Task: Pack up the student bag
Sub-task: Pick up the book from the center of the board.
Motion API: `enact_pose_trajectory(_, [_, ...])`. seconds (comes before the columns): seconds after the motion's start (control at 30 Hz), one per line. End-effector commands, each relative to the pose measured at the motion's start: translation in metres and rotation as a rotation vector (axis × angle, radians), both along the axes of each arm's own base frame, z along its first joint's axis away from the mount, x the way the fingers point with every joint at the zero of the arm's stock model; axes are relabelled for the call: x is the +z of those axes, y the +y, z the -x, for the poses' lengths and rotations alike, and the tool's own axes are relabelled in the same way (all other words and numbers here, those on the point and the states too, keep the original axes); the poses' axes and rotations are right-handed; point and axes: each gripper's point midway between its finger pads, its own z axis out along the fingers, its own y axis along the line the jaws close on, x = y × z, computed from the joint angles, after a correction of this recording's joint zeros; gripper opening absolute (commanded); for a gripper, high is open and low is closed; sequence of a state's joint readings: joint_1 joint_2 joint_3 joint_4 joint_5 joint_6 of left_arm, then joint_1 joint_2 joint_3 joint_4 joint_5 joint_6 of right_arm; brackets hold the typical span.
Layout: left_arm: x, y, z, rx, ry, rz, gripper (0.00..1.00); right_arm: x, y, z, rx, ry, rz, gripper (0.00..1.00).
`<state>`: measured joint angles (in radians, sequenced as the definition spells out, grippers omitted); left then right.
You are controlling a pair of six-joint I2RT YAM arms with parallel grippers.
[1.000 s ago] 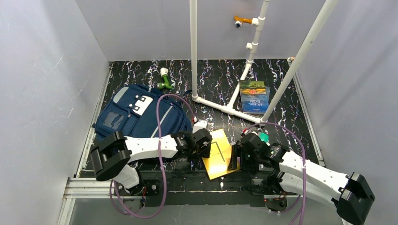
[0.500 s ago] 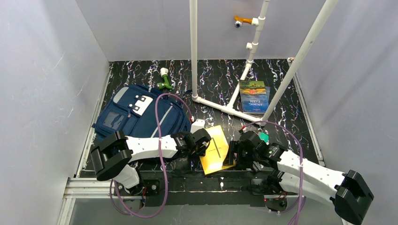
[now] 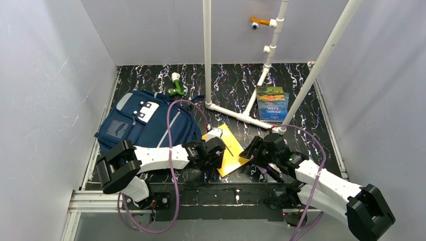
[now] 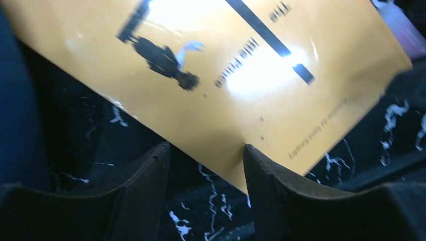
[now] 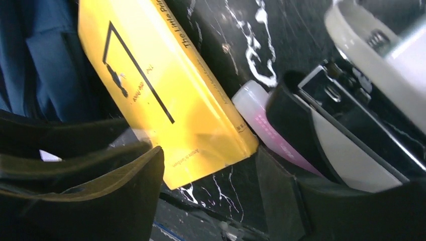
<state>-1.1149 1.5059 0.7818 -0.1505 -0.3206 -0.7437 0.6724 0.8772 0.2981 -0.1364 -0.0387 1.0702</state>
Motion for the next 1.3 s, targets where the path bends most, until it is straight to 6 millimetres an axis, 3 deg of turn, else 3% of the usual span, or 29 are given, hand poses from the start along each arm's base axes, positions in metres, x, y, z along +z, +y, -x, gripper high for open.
enact_pose_trajectory(0.0, [0.034, -0.02, 0.01, -0.165, -0.029, 0.083, 0.57, 0.057, 0.007, -0.047, 0.009, -0.208, 0.001, 0.77])
enact_pose_trajectory(0.13, [0.08, -0.024, -0.008, -0.252, -0.13, 0.087, 0.67, 0.052, -0.002, -0.026, 0.114, -0.146, 0.087, 0.88])
enact_pose_trajectory(0.23, [0.096, -0.021, -0.031, -0.245, -0.131, 0.096, 0.68, 0.054, 0.002, -0.007, 0.148, -0.098, 0.026, 0.91])
enact_pose_trajectory(0.37, [0.092, -0.019, -0.063, -0.225, -0.089, 0.114, 0.68, 0.05, 0.0, 0.002, 0.141, -0.071, 0.005, 0.97])
enact_pose_trajectory(0.53, [0.063, -0.023, -0.098, -0.211, -0.085, 0.047, 0.65, 0.04, 0.015, 0.01, 0.158, 0.014, -0.083, 0.98])
enact_pose_trajectory(0.7, [0.064, -0.026, -0.126, -0.172, -0.109, 0.056, 0.64, 0.03, 0.026, 0.012, 0.052, 0.096, -0.237, 0.94])
enact_pose_trajectory(0.97, [0.026, -0.018, -0.122, -0.133, -0.021, 0.042, 0.58, 0.015, 0.023, 0.006, -0.027, 0.106, -0.259, 0.93])
enact_pose_trajectory(1.13, [0.003, -0.023, -0.11, -0.154, 0.071, 0.078, 0.43, 0.005, 0.019, -0.006, -0.092, 0.048, -0.273, 0.88])
enact_pose_trajectory(1.27, [-0.013, -0.023, -0.1, -0.147, 0.134, 0.098, 0.33, 0.011, 0.017, -0.016, -0.149, -0.045, -0.322, 0.86])
